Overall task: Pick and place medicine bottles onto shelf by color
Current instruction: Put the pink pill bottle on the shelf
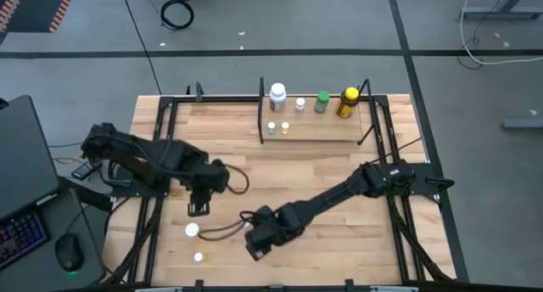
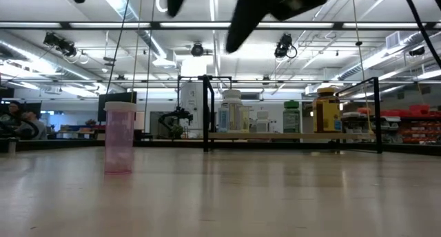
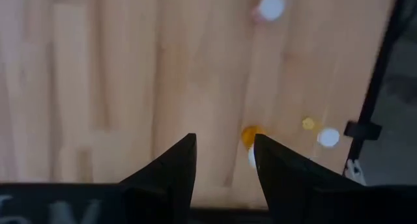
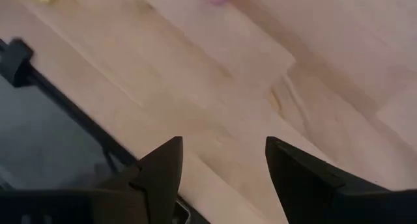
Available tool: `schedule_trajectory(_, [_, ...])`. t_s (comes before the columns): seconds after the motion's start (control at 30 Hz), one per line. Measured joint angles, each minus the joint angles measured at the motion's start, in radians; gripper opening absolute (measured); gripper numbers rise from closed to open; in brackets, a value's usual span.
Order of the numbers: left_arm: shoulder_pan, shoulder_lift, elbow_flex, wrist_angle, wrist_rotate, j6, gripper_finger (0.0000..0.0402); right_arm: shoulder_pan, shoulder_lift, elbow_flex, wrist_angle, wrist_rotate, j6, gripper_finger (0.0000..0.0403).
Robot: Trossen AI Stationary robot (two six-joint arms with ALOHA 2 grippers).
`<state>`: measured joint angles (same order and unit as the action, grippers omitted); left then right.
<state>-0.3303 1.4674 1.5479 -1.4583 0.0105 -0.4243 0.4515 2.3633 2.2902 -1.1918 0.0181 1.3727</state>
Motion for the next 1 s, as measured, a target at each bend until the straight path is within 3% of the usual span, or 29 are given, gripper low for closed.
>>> schedule_trajectory(0.17, [-0.042,-0.070,-0.188,0.293,0.042,-0.015,0.0166,0.075,-0.048,0.004,-0.066,0.074,0.102,0.0226])
schedule_trajectory(0.3, [-0.082,-0.114,-0.342,0.536,0.058,-0.089,0.0167,0.145,-0.125,0.004,-0.144,0.207,0.262,0.0226])
schedule_trajectory(0.43, [-0.141,-0.115,-0.462,0.726,-0.038,-0.153,0.0167,0.209,-0.206,0.005,-0.252,0.353,0.385,0.0226])
schedule_trajectory(0.57, [-0.182,-0.102,-0.558,0.902,-0.158,-0.240,0.0174,0.264,-0.274,0.006,-0.389,0.405,0.446,0.0226])
schedule_trajectory(0.67, [-0.193,-0.094,-0.636,1.011,-0.196,-0.329,0.0193,0.293,-0.320,-0.015,-0.377,0.428,0.423,0.0226])
schedule_trajectory(1.0, [-0.284,-0.016,-0.833,1.282,-0.334,-0.351,0.0269,0.354,-0.338,-0.018,-0.379,0.515,0.491,0.0226])
